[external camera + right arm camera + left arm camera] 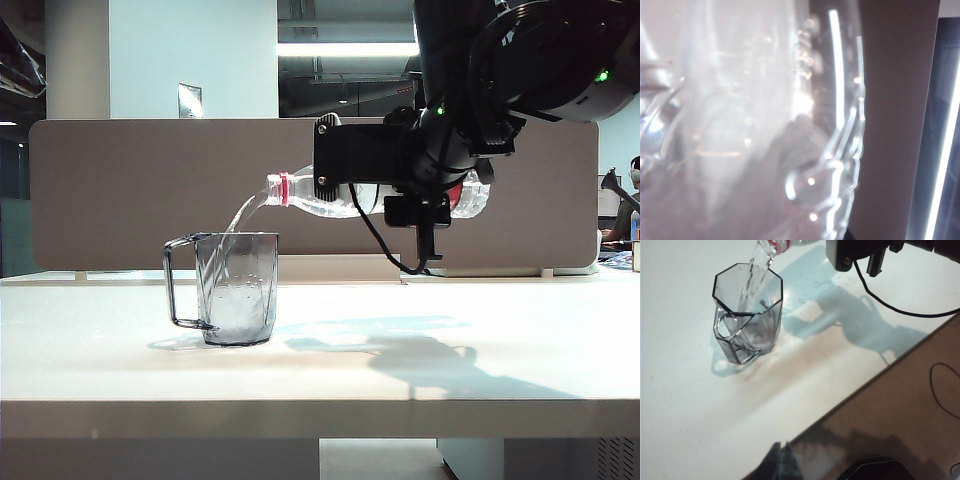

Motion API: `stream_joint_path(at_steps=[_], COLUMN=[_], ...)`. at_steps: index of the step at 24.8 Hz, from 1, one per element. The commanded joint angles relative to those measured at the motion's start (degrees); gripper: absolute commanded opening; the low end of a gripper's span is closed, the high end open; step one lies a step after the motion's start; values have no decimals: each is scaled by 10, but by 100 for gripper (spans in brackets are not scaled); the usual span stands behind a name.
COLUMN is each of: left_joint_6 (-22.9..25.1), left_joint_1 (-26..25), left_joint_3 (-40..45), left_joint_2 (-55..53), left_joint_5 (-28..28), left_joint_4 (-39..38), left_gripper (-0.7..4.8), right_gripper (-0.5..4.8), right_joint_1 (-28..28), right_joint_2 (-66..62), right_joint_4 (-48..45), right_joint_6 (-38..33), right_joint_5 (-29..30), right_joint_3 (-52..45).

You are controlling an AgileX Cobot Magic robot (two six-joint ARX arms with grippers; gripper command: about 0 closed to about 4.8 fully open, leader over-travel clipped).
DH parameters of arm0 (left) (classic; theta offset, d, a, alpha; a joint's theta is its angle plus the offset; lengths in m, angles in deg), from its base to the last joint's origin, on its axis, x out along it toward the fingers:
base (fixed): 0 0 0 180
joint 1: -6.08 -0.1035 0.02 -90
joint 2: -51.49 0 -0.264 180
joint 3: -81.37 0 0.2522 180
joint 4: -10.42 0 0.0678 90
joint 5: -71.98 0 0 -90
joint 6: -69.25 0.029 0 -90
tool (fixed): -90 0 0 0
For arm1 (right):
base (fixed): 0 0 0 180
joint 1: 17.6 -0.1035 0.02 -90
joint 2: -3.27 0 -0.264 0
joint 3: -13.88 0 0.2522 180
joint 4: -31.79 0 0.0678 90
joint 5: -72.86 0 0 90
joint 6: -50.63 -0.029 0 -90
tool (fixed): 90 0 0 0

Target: Pick up the mineral water bottle on the table and pour water into the mug until it's full.

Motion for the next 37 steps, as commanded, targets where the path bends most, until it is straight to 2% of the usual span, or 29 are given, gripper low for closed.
stream_joint_path(at_steps=[1, 16, 21, 37], left_joint_6=[0, 0, 0, 0], left_joint_1=[0, 0, 0, 0], left_joint_3=[-2, -2, -2, -2], left_joint_2=[1, 1, 1, 1], left_joint_5=[3, 3, 3, 3], left_joint_4=[6, 6, 6, 6], left_gripper=[-5, -5, -5, -5], right_gripper=[198, 198, 198, 198], right_joint_1=[-1, -2, -6, -23], right_joint_2=[7, 7, 7, 8], right_joint_4=[-37, -18, -19, -19], right_joint_6=[25, 45, 82, 100], right_joint_5=[-8, -70, -77, -90], right_joint_3=[7, 50, 50, 50])
